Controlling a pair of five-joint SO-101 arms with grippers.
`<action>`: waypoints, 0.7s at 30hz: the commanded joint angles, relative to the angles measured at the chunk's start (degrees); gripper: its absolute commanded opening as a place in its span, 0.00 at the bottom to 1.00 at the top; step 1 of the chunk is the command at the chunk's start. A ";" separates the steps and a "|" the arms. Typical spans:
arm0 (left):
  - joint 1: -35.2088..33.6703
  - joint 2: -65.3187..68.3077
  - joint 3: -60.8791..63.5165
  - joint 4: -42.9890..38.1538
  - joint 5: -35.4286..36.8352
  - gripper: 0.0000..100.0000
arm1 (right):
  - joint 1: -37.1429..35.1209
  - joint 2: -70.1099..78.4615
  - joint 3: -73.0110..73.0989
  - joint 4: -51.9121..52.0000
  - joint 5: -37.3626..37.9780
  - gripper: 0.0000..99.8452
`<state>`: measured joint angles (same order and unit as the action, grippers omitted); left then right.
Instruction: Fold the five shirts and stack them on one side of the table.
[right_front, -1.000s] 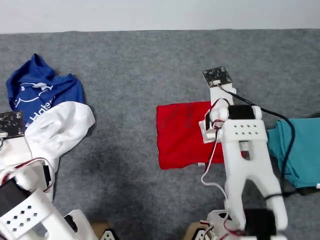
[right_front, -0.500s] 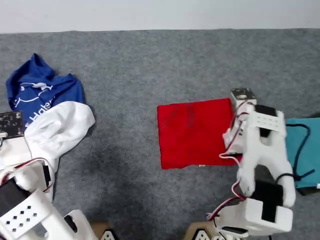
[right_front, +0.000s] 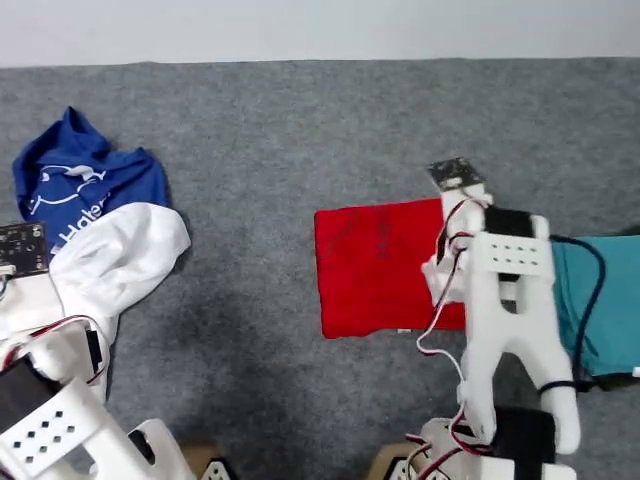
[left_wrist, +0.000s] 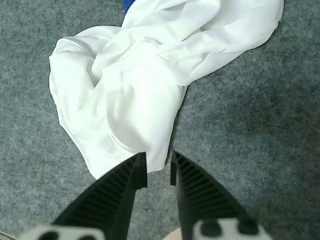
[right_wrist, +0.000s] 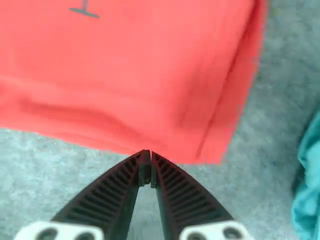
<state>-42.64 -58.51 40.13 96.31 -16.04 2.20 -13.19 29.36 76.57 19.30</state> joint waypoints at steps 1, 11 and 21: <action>0.35 -0.79 -0.31 -0.79 -0.18 0.09 | -1.01 -2.07 4.66 -6.99 0.26 0.01; 0.35 -0.79 -0.31 -0.79 -0.18 0.09 | 6.37 -2.07 16.44 -20.18 4.92 0.01; 0.35 -0.79 -0.31 -0.79 -0.18 0.09 | 13.85 -3.47 13.36 -16.22 9.93 0.01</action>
<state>-42.64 -58.51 40.13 96.31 -16.04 15.21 -13.98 45.98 56.70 28.62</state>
